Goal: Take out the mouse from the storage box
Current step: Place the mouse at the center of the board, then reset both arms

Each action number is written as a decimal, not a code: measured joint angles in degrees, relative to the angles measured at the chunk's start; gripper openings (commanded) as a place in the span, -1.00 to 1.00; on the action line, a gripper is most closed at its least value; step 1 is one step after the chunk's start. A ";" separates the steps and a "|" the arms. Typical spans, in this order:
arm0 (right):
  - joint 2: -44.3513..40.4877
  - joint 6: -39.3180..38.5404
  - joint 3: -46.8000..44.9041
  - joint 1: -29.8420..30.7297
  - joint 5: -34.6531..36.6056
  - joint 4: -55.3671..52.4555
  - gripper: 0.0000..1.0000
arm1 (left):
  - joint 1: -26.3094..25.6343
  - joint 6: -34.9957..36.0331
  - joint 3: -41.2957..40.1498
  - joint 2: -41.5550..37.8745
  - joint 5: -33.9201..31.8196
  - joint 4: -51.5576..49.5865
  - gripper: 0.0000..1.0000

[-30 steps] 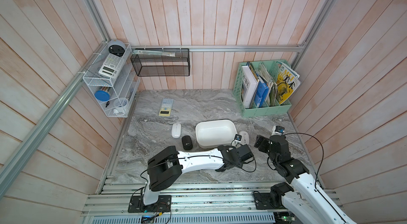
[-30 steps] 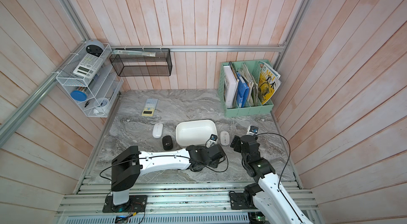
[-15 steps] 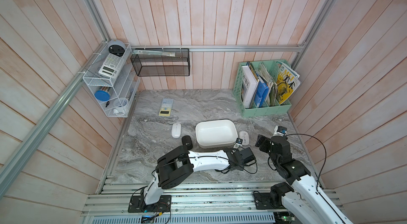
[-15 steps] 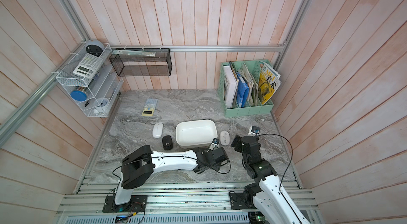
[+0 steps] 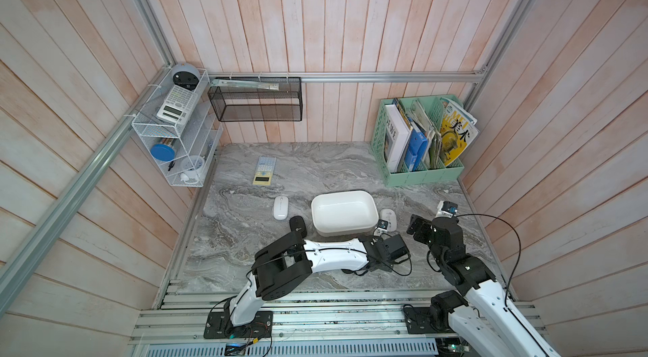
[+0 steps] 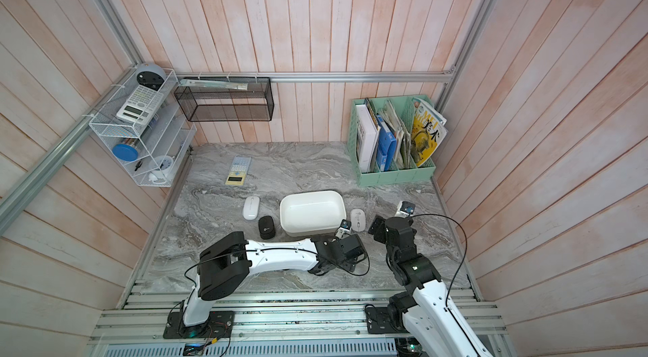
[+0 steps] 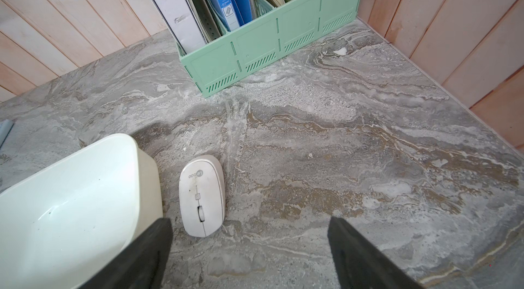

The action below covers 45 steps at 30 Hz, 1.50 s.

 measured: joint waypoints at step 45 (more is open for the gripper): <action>0.46 -1.73 -3.45 -0.22 -4.26 4.85 0.95 | 5.03 16.81 -62.90 -72.39 -47.30 27.71 1.00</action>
